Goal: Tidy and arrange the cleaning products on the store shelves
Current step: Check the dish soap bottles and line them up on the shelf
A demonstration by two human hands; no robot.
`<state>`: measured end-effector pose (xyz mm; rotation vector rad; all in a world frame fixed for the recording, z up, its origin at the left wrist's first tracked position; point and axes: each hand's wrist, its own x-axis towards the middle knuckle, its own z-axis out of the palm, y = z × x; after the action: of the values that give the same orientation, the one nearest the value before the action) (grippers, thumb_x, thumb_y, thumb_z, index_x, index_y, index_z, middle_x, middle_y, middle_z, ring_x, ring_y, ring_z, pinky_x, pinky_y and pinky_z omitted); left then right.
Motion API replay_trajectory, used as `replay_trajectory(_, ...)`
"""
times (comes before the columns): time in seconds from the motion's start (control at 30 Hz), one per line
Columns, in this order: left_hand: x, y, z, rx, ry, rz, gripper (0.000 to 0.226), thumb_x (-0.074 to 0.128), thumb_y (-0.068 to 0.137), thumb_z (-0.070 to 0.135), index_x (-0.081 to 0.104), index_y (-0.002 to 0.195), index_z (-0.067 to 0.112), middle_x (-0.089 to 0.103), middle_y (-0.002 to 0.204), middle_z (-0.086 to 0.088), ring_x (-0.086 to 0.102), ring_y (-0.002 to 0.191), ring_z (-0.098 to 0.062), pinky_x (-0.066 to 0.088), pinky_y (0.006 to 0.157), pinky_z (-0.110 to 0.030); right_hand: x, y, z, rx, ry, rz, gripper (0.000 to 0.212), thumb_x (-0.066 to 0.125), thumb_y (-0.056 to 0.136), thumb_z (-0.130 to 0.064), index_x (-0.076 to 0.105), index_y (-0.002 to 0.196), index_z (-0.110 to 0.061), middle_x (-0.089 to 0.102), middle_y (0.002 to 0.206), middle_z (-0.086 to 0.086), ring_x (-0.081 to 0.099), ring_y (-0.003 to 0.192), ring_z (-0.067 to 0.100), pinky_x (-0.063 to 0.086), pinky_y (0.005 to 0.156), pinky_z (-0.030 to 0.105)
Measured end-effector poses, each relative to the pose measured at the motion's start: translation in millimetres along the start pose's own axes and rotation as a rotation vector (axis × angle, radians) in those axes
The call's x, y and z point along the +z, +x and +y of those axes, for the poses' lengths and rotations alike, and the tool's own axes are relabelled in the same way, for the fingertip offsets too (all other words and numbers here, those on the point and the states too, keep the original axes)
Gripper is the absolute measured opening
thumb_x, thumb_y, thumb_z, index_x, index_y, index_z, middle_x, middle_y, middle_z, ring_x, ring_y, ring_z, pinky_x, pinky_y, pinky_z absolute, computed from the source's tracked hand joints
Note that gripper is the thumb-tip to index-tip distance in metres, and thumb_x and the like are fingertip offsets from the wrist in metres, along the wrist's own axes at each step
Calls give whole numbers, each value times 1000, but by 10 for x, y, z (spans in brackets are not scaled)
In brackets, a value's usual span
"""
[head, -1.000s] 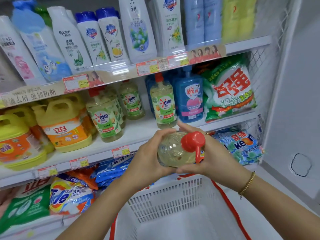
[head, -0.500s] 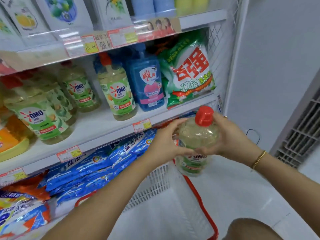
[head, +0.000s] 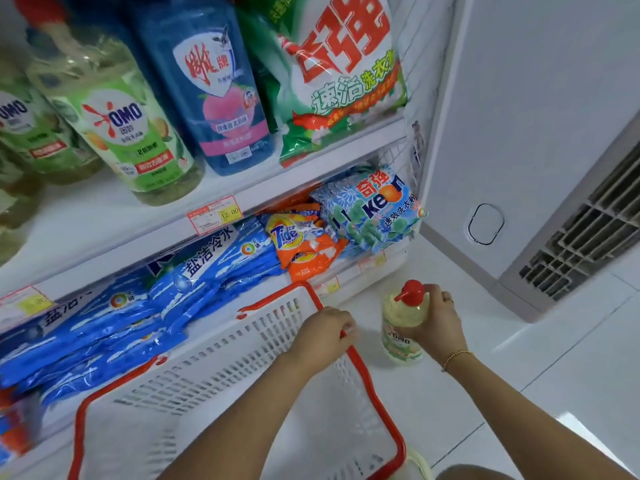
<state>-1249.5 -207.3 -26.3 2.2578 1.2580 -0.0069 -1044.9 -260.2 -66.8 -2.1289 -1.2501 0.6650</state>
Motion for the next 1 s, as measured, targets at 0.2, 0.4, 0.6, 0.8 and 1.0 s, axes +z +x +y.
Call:
replay_trajectory(0.2,-20,-26,-106,9,-153,80,19,59,93,23,71,105,15,68,103,3,59,92,-7,44,80,-11,292,2,205,85,117,-28,85,90,52,-13,43,123,-15,42,120,9,47,93,20,44,84,31)
replay_trajectory(0.4,-299,-183,-168,-8,-275,43,18,61,93,27,71,104,17,68,98,8,56,81,6,38,72,-2,355,-91,246,102,94,-57,86,91,53,-15,43,125,-16,43,116,7,49,97,23,41,83,30)
replay_trajectory(0.6,-1270,-717,-591,16,-248,189,12,65,90,31,72,96,23,71,96,12,63,88,1,49,86,-19,-321,63,-545,116,-567,-443,77,75,77,-35,36,141,-14,47,133,9,52,118,22,42,94,25)
replay_trajectory(0.8,-2566,-1507,-1175,40,-106,778,12,66,85,26,69,93,18,67,92,6,58,87,-1,45,80,-11,-693,-333,-2657,-614,-326,-153,12,64,86,-30,68,77,-23,67,73,-9,61,69,5,42,58,12)
replay_trajectory(1.0,-2992,-1994,-1861,-294,-161,1473,61,75,78,12,44,130,5,42,130,-14,41,121,-22,34,104,-30,195,-674,-4320,-838,330,-233,8,66,85,-11,70,91,-15,66,79,-5,60,70,4,44,66,5)
